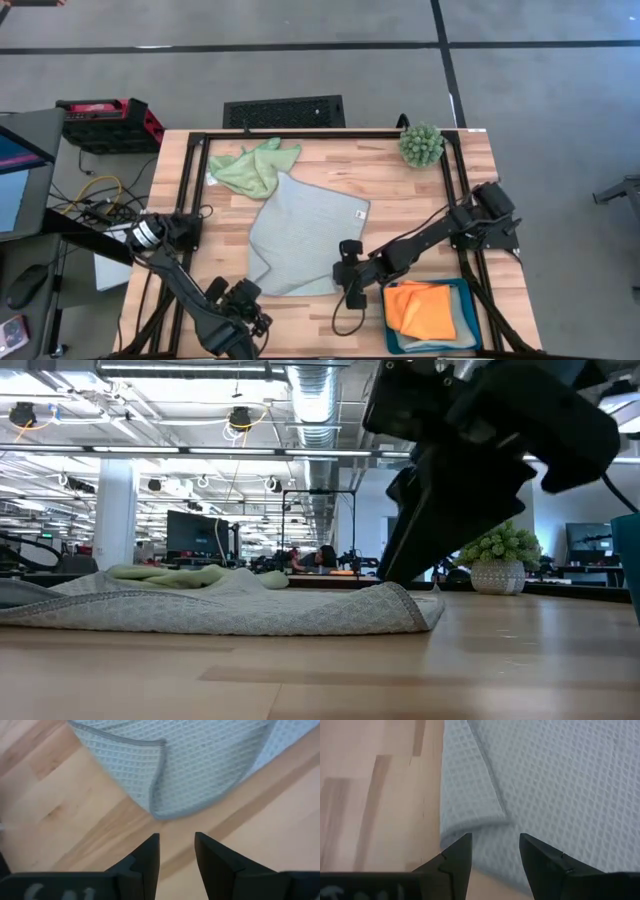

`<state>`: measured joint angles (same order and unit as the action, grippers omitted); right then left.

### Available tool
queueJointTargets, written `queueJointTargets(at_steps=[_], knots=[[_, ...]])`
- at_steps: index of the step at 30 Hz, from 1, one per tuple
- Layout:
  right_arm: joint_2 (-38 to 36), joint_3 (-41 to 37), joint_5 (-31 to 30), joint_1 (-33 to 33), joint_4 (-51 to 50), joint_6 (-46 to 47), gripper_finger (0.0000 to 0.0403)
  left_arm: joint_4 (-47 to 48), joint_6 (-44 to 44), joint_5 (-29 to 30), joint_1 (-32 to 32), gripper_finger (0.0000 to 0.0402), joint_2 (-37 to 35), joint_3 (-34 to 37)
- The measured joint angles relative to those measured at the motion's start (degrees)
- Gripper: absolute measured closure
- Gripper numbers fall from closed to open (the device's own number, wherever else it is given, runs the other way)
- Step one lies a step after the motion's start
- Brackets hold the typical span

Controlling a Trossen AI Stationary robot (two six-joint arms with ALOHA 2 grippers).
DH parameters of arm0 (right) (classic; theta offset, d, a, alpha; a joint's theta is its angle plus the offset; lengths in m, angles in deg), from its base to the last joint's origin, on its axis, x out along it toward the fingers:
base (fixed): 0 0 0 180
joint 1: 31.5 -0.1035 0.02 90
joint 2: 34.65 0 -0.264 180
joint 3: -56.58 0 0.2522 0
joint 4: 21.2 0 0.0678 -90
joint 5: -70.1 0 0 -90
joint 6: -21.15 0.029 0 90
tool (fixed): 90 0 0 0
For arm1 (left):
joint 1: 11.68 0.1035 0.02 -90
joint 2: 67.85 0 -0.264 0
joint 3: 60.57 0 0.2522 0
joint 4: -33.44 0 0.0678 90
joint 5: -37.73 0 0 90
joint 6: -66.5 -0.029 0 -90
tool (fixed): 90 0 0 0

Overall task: Fold microfiber towels
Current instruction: Fold the gray towel

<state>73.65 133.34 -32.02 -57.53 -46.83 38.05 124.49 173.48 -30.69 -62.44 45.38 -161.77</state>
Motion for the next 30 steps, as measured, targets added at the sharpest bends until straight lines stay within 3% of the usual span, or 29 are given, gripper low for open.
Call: queueJointTargets(at_steps=[8, 19, 30], knots=[[3.68, 0.77, 0.03, -0.08, 2.24, -1.94, 0.0217, -0.45, 2.84, 1.05, -1.10, 0.0285, 0.00, -0.36], [3.42, 0.77, 0.58, -2.65, 8.89, -6.88, 0.0217, -0.43, 2.46, 2.62, -1.07, 0.0285, 0.00, -0.36], [3.49, 0.77, 8.14, -3.58, 9.96, -4.49, 0.0217, -0.41, 2.31, 2.98, -1.07, 0.0285, 0.00, -0.36]])
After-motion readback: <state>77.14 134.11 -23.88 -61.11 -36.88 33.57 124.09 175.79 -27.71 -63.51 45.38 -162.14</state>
